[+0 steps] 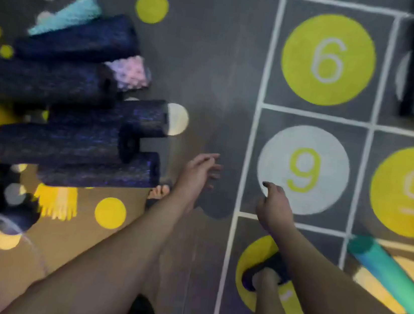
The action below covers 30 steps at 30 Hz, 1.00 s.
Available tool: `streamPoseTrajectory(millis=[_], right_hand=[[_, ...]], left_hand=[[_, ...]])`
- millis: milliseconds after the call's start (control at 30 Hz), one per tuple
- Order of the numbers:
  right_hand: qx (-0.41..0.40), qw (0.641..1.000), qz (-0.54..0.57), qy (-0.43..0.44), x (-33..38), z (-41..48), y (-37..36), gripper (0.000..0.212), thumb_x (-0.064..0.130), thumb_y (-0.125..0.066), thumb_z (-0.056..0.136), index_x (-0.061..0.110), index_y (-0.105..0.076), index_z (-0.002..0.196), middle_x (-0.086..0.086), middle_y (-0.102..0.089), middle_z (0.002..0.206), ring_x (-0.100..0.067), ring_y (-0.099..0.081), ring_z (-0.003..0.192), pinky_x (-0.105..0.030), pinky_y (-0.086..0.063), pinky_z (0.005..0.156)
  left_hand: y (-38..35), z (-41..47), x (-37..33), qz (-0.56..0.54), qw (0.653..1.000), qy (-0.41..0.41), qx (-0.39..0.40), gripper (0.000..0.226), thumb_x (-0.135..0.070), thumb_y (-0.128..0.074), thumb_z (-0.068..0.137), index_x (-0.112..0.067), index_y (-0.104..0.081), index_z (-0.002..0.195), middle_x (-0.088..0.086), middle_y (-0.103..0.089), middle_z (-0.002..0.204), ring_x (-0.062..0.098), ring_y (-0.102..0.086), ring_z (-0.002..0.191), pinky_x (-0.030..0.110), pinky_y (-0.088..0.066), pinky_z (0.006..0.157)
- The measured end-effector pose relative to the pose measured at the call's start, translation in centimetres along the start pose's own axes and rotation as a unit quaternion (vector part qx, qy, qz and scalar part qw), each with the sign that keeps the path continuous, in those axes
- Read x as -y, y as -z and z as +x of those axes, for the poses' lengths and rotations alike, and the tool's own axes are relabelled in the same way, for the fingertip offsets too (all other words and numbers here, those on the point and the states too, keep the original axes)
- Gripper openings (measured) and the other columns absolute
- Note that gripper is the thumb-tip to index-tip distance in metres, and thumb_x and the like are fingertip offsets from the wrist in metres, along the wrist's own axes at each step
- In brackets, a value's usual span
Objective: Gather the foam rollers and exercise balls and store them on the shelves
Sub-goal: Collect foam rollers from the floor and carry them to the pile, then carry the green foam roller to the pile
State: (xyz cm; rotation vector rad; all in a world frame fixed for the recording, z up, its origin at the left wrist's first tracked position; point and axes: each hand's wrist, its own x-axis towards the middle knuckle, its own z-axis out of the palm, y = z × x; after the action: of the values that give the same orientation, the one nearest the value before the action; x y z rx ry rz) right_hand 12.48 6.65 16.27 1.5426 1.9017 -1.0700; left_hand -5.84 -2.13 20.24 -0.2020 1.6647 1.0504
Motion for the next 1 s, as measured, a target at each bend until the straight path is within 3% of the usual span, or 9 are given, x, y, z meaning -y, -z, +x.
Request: streamPoseTrajectory(millis=[200,300,433,533,667,767,867,933,1000], right_hand=[[-0.049,0.979,0.148,-0.13,-23.3,-3.8,7.0,0.05,0.009,-0.046,0.094,0.01,-0.045,0.145,-0.017,-0.044,0.145,-0.037,-0.048,0.132,-0.046,-0.04,0.109],[-0.071,0.944,0.232,-0.222,-34.1,-6.6,7.6,0.05,0.01,-0.048,0.094,0.012,-0.046,0.143,-0.015,-0.047,0.144,-0.035,-0.049,0.132,-0.04,-0.041,0.106],[-0.116,0.876,0.332,-0.329,-46.5,-8.7,5.8,0.045,0.018,-0.053,0.096,0.01,-0.05,0.139,-0.015,-0.057,0.138,-0.034,-0.055,0.125,-0.036,-0.044,0.096],[-0.12,0.805,0.431,-0.391,-53.3,-7.7,3.2,0.045,0.024,-0.052,0.1,0.008,-0.047,0.143,-0.015,-0.055,0.141,-0.032,-0.053,0.128,-0.035,-0.043,0.095],[-0.115,0.646,0.606,-0.449,-59.2,-1.9,-0.7,0.058,0.041,-0.055,0.099,-0.001,-0.051,0.138,-0.02,-0.058,0.135,-0.036,-0.058,0.123,-0.038,-0.048,0.089],[-0.11,0.606,0.658,-0.433,-61.4,3.9,-2.4,0.079,0.067,-0.061,0.087,0.005,-0.054,0.135,-0.007,-0.059,0.117,-0.034,-0.059,0.121,-0.039,-0.051,0.096],[-0.125,0.535,0.715,-0.433,-62.2,10.0,-3.8,0.105,0.089,-0.068,0.056,0.007,-0.06,0.12,-0.007,-0.067,0.112,-0.033,-0.065,0.102,-0.053,-0.058,0.084],[-0.148,0.501,0.753,-0.4,-62.2,13.2,-4.8,0.119,0.092,-0.07,0.039,0.013,-0.058,0.128,-0.006,-0.069,0.118,-0.033,-0.067,0.103,-0.059,-0.056,0.081],[-0.185,0.447,0.786,-0.383,-60.8,15.6,-4.6,0.12,0.086,-0.077,0.041,0.018,-0.053,0.136,-0.005,-0.066,0.125,-0.034,-0.064,0.109,-0.064,-0.053,0.086]], left_hand=[[-22.6,-2.2,8.7,0.278,0.952,-0.024,0.125,0.024,-0.017,-0.059,0.099,-0.019,-0.067,0.121,0.016,-0.072,0.109,0.018,-0.062,0.085,0.023,-0.046,0.062],[-33.5,-3.8,15.3,0.354,0.914,-0.029,0.196,0.024,-0.014,-0.06,0.097,-0.023,-0.067,0.119,0.016,-0.071,0.107,0.021,-0.061,0.086,0.027,-0.046,0.066],[-45.1,-6.2,24.8,0.391,0.877,-0.018,0.28,0.027,-0.011,-0.06,0.098,-0.022,-0.064,0.123,0.01,-0.063,0.098,0.023,-0.053,0.08,0.022,-0.042,0.05],[-50.4,-6.2,30.2,0.426,0.847,-0.018,0.317,0.032,-0.009,-0.054,0.1,-0.017,-0.06,0.13,0.005,-0.06,0.094,0.017,-0.056,0.078,0.019,-0.041,0.056],[-54.2,-2.7,35.1,0.412,0.859,0.017,0.303,0.029,0.008,-0.04,0.1,-0.01,-0.057,0.116,-0.004,-0.063,0.086,0.001,-0.056,0.062,0.011,-0.043,0.05],[-54.8,1.5,36.7,0.383,0.889,0.072,0.242,0.033,0.001,-0.045,0.099,-0.025,-0.06,0.112,-0.004,-0.069,0.096,0.013,-0.061,0.073,0.026,-0.049,0.064],[-53.2,4.9,36.9,0.362,0.902,0.074,0.222,0.033,-0.006,-0.049,0.099,-0.026,-0.06,0.122,-0.001,-0.07,0.103,0.013,-0.066,0.077,0.032,-0.056,0.071],[-52.1,7.2,37.1,0.337,0.913,0.109,0.204,0.032,-0.011,-0.052,0.1,-0.025,-0.063,0.126,0.001,-0.073,0.109,0.011,-0.068,0.07,0.039,-0.057,0.08],[-51.7,9.4,36.9,0.332,0.917,0.118,0.187,0.031,-0.012,-0.058,0.097,-0.027,-0.067,0.123,0.002,-0.073,0.118,0.013,-0.068,0.074,0.04,-0.057,0.083]])
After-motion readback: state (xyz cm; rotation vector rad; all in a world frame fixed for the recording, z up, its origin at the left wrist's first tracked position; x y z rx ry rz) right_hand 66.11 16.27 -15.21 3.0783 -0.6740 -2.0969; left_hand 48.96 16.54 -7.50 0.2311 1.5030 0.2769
